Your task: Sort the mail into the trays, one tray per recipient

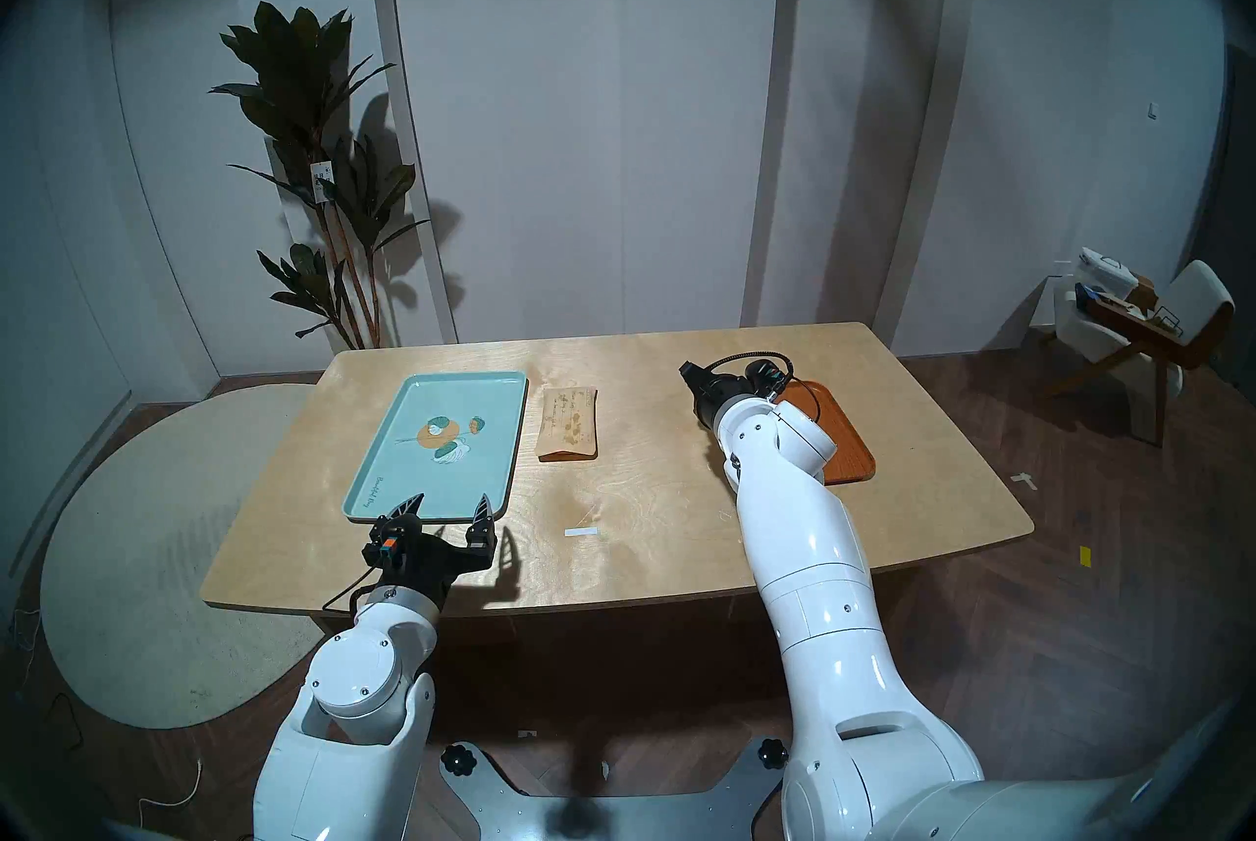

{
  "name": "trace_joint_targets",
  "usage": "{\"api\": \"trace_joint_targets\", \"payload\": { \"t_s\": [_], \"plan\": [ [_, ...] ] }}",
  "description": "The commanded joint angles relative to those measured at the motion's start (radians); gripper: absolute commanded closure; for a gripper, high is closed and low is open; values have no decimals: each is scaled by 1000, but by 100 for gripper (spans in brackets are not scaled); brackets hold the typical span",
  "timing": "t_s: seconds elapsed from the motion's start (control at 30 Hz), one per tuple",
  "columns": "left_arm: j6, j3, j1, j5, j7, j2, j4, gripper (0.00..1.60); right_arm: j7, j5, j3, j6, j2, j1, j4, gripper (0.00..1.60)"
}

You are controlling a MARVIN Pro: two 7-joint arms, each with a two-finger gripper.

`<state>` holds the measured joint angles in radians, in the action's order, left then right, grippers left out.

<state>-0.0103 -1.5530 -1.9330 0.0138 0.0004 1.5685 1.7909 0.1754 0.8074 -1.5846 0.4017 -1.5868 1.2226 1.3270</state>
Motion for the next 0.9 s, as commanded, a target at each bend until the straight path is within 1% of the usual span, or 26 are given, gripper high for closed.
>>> {"api": "trace_joint_targets", "payload": {
  "t_s": [0.0, 0.2, 0.4, 0.7, 0.87],
  "plan": [
    [4, 0, 5, -2, 2, 1, 21, 0, 16, -6, 2, 9, 3, -2, 84, 160],
    [4, 0, 5, -2, 3, 1, 21, 0, 41, -14, 5, 17, 15, -2, 112, 160],
    [4, 0, 5, -2, 2, 0, 20, 0, 53, -25, -2, 11, 33, -35, 109, 160],
    [4, 0, 5, -2, 2, 0, 20, 0, 66, -31, -9, 15, 43, -89, 97, 160],
    [4, 0, 5, -2, 2, 0, 20, 0, 65, -36, -9, 20, 50, -107, 101, 160]
  ]
}}
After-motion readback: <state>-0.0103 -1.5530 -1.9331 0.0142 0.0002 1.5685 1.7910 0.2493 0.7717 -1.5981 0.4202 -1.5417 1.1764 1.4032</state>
